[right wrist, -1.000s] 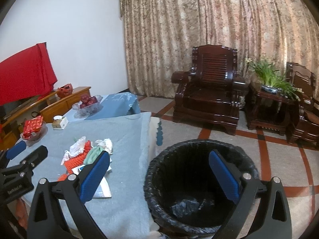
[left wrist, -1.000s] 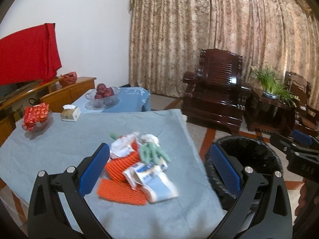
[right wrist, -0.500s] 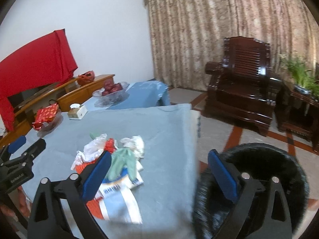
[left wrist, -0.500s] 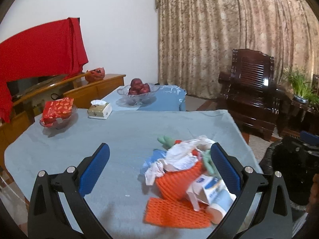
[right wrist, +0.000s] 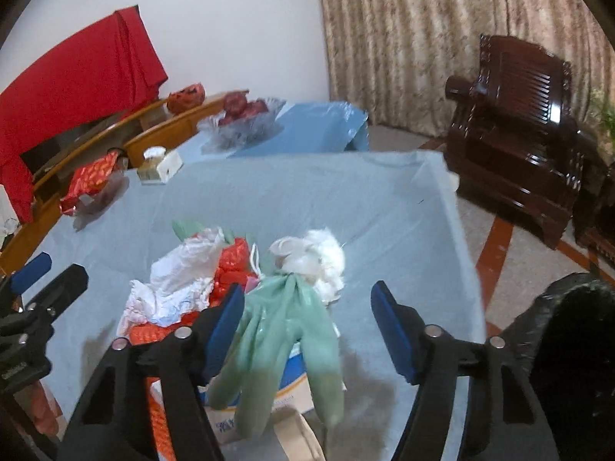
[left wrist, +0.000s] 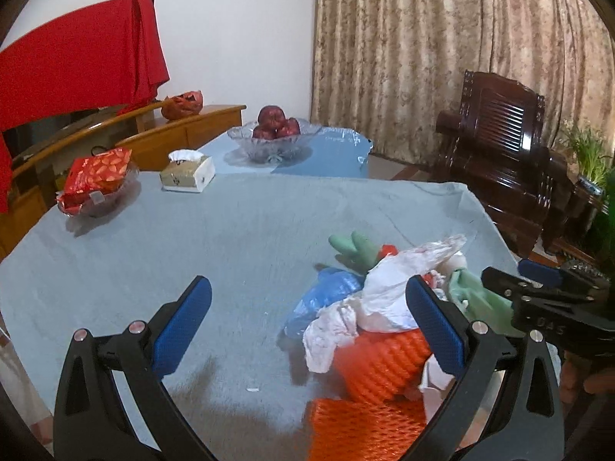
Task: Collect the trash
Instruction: 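Reach the left tool to the white tissue while the right tool reaches the green glove, then close the left tool on the white tissue while the right tool grips the green glove, then carry tissue and glove over the bin and open both tools to drop them, then return both tools to the table toward the paper cup and orange net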
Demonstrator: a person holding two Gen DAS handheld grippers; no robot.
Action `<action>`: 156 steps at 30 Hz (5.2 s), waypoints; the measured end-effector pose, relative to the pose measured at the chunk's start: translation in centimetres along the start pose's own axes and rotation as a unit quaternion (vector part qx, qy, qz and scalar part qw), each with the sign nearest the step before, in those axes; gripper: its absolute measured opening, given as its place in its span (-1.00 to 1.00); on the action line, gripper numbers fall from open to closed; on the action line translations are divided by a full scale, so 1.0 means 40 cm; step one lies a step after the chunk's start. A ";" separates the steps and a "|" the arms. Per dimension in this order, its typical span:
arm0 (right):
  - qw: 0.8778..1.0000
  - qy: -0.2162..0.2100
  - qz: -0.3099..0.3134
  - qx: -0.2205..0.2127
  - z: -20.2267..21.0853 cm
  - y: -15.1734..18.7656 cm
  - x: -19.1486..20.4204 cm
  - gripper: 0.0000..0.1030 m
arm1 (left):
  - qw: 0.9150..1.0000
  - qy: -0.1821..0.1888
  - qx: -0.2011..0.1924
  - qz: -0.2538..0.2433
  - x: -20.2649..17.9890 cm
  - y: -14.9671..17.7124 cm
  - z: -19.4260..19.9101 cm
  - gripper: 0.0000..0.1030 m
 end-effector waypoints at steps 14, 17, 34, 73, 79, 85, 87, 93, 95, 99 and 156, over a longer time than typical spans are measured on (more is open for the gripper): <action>0.997 -0.074 0.026 0.024 -0.055 -0.006 0.019 -0.84 | 0.998 0.048 0.040 -0.010 -0.042 0.013 -0.103 0.48; 0.996 -0.078 0.032 0.015 -0.041 -0.016 0.015 -0.85 | 0.997 0.056 0.051 -0.024 -0.063 0.015 -0.129 0.40; 0.992 -0.116 0.030 -0.035 0.092 -0.066 0.020 -0.91 | 0.995 0.088 0.048 -0.024 -0.092 -0.029 -0.078 -0.98; 0.995 -0.086 0.033 0.049 0.075 0.146 -0.018 0.10 | 0.987 0.120 0.102 -0.029 -0.157 0.122 0.026 -0.98; 0.993 -0.086 0.023 0.080 0.031 0.174 -0.030 -0.04 | 0.987 0.121 0.103 -0.029 -0.157 0.122 0.027 -0.98; 0.992 -0.091 0.037 0.073 0.043 0.169 -0.027 -0.73 | 0.987 0.122 0.099 -0.032 -0.165 0.119 0.028 -0.98; 0.994 -0.090 0.036 0.059 0.063 0.157 -0.030 -0.77 | 0.987 0.123 0.093 -0.035 -0.173 0.108 0.034 -0.98; 0.995 -0.092 0.028 0.007 0.150 0.085 -0.052 -0.78 | 0.987 0.136 0.073 -0.037 -0.207 0.060 0.064 -0.98; 0.996 -0.090 0.026 -0.007 0.180 0.068 -0.061 -0.78 | 0.987 0.144 0.063 -0.041 -0.233 0.040 0.079 -0.98; 0.996 -0.078 0.008 -0.031 0.244 0.047 -0.107 -0.78 | 0.984 0.165 0.049 -0.049 -0.287 0.015 0.101 -0.98; 0.983 0.099 -0.127 -0.089 0.419 0.160 -0.510 0.89 | 0.972 0.214 0.010 -0.102 -0.500 0.017 0.104 0.74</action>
Point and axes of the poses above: each gripper's, at about its wrist camera, not at the fingertips, and z roughly against the way its jaws point, x to its left, y to its underside, the point moved 6 cm from there along -z, roughly the way its jaws point, and after that the axes turned 7 degrees about y, right-handed, at the moved point
